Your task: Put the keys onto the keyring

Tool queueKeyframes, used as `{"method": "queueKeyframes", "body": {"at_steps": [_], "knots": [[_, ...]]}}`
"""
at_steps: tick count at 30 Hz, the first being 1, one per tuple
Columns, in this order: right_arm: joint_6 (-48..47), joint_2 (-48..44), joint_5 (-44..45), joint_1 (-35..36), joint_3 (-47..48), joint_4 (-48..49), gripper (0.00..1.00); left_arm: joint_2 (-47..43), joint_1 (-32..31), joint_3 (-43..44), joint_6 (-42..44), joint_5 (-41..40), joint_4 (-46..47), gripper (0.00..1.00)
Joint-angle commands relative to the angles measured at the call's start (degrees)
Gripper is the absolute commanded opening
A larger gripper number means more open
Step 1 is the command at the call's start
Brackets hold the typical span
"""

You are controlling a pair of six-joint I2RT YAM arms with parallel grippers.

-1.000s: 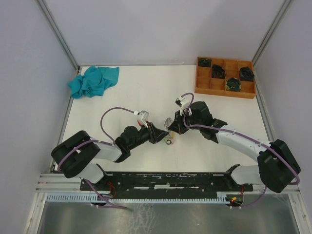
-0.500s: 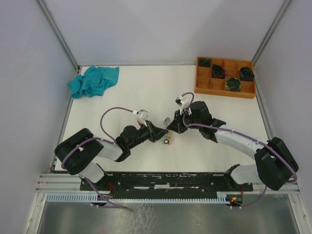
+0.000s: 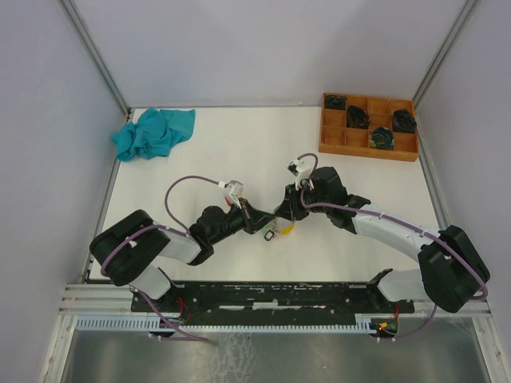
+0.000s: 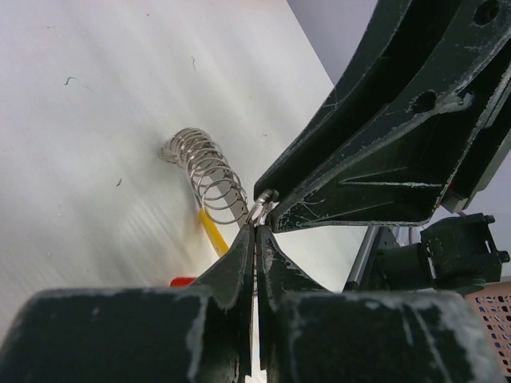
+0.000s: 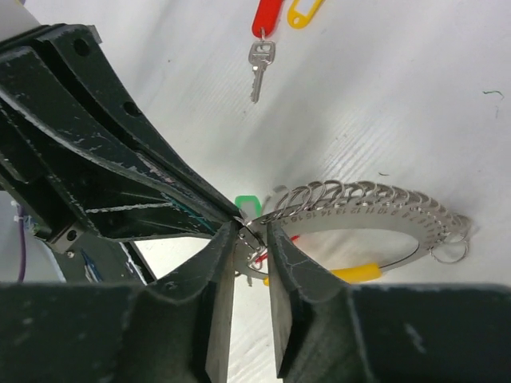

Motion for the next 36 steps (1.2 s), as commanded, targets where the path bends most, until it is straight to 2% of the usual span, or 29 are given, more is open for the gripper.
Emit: {"method": "queueKeyframes", "body": {"at_steps": [1, 6, 11, 18, 25, 36], "knots": [[0.5, -2.5, 2.0, 0.2, 1.9, -2.5, 0.33, -2.0, -0.3, 0.6, 3.6, 1.4, 3.8, 0.03], [-1.1, -4.1, 3.8, 0.2, 2.5, -6.3, 0.4, -2.3, -0.3, 0.5, 4.3, 1.2, 2.7, 0.03], [-5.1, -6.6, 5.9, 0.3, 3.1, -10.8, 0.4, -3.6, -0.2, 0.4, 5.5, 0.8, 0.6, 0.03], [-11.3, -7.9, 0.7, 0.1, 3.6, -10.9, 0.4, -5.8, -0.3, 0.5, 8.3, 0.6, -2.8, 0.03], [-15.7, -1.0, -8.5, -0.7, 10.9, -14.2, 0.38, -7.7, -0.3, 1.4, 11.7, 1.1, -6.1, 0.03], [-19.9, 7.5, -14.0, -1.8, 16.0, -17.3, 0.35, -8.0, -0.3, 2.3, 13.6, 2.3, -7.5, 0.03]]}}
